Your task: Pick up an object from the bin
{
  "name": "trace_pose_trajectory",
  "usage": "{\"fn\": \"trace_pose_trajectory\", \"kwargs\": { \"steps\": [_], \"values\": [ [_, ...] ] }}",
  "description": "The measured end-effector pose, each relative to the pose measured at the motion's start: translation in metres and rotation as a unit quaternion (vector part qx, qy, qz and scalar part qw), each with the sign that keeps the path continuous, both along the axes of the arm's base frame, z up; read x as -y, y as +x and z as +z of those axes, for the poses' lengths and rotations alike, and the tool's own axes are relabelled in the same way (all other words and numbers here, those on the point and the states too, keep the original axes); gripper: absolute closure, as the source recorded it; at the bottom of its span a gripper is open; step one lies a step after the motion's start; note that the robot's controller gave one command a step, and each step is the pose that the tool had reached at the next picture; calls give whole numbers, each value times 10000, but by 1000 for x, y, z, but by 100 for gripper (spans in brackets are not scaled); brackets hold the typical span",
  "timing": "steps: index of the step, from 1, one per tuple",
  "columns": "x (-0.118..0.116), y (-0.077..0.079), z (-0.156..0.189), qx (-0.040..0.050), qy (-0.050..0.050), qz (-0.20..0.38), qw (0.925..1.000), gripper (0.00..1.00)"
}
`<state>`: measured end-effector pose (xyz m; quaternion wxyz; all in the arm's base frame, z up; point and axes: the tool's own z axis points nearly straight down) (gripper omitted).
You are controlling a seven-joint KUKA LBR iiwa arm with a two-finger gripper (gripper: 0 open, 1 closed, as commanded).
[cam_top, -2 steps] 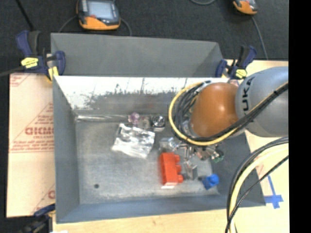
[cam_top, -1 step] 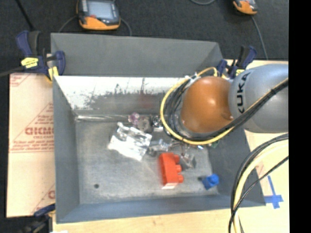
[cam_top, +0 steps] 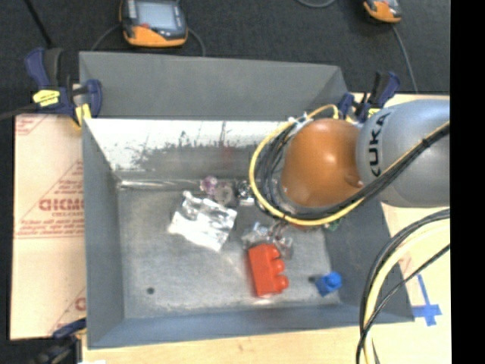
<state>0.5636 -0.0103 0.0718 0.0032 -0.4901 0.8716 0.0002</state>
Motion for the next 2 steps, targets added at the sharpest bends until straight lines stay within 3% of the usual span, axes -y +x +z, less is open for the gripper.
{"fn": "trace_pose_trajectory", "kwargs": {
  "steps": [1,2],
  "values": [
    [14,-61,111,13,-22,58,10000,100],
    [30,-63,270,33,-24,121,9999,100]
  ]
}}
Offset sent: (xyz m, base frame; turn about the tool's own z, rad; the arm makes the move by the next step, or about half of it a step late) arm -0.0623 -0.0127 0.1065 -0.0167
